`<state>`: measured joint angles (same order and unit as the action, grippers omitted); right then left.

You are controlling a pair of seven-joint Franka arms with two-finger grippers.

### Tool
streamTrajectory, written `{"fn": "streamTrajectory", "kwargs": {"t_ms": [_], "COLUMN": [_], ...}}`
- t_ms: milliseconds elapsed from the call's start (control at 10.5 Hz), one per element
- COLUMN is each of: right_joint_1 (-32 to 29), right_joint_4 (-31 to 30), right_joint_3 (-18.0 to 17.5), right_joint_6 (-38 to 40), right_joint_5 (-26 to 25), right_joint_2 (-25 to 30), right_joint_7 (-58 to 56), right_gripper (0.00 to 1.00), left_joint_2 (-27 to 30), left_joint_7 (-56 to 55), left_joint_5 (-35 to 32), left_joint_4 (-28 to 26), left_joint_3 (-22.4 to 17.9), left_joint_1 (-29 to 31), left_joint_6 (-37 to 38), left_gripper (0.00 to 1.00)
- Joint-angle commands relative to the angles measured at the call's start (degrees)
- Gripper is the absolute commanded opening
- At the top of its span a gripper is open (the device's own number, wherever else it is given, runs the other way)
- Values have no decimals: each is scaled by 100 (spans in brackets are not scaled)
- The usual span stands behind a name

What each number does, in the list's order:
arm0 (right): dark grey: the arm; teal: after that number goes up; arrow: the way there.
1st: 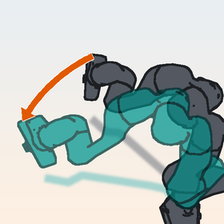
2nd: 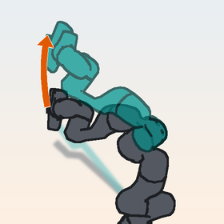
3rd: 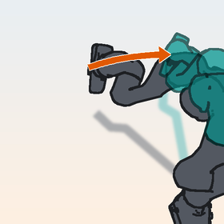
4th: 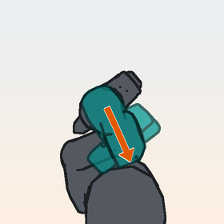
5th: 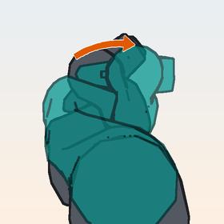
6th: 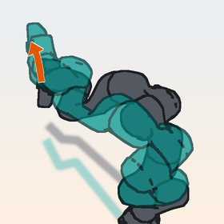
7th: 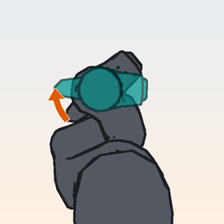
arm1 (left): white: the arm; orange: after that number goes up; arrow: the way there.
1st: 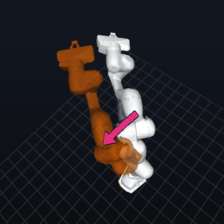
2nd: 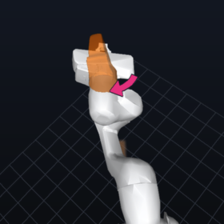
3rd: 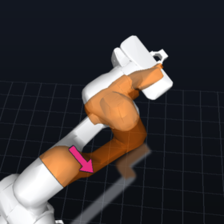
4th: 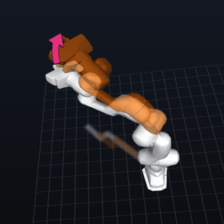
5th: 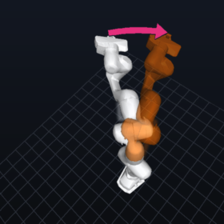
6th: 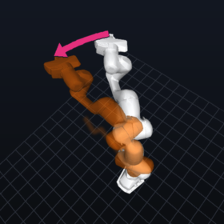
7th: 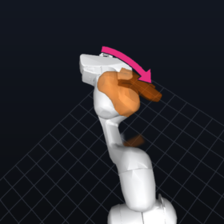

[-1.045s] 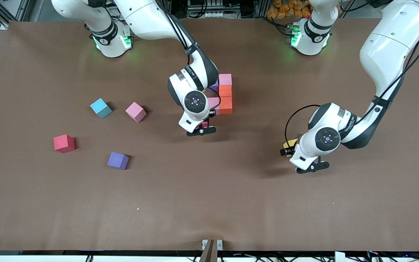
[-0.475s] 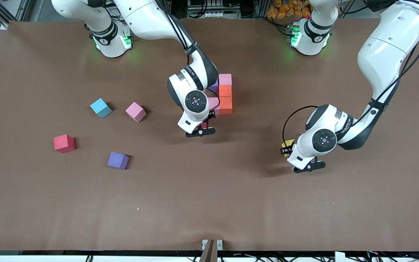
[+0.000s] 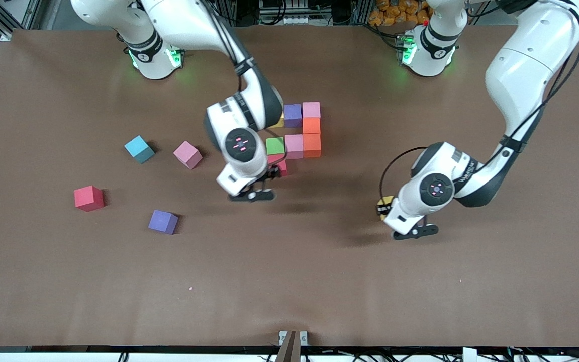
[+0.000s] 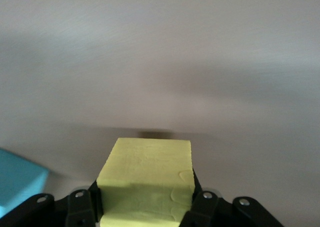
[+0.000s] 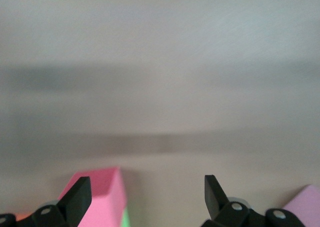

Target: Form number 2 with 11 blocks

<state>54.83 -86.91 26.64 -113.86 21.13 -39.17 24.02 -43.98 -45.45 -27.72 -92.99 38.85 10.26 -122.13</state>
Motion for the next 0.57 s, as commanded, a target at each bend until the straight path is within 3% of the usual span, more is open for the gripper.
{"fn": "streamTrajectory", "kwargs": {"t_ms": [0, 190, 475], "right_joint_1": [-725, -1428, -2238], "right_joint_4": [-54, -63, -89], "right_joint_3": [8, 8, -1], "right_joint_6": [30, 30, -284], "right_joint_5": [-39, -74, -92], "right_joint_2": [50, 23, -143], "right_joint_7": [15, -588, -1539], "right_gripper": [100, 100, 100], "left_joint_2": [-32, -267, -883], "left_joint_7": [-69, -78, -78], "left_joint_5": [424, 844, 1724], "left_joint_4": [701, 1577, 2767], "left_joint_3": [-235, -787, -2342], "left_joint_1": [-741, -1723, -3543], "left_joint_6": [216, 452, 445], "left_gripper": [38, 38, 38]}}
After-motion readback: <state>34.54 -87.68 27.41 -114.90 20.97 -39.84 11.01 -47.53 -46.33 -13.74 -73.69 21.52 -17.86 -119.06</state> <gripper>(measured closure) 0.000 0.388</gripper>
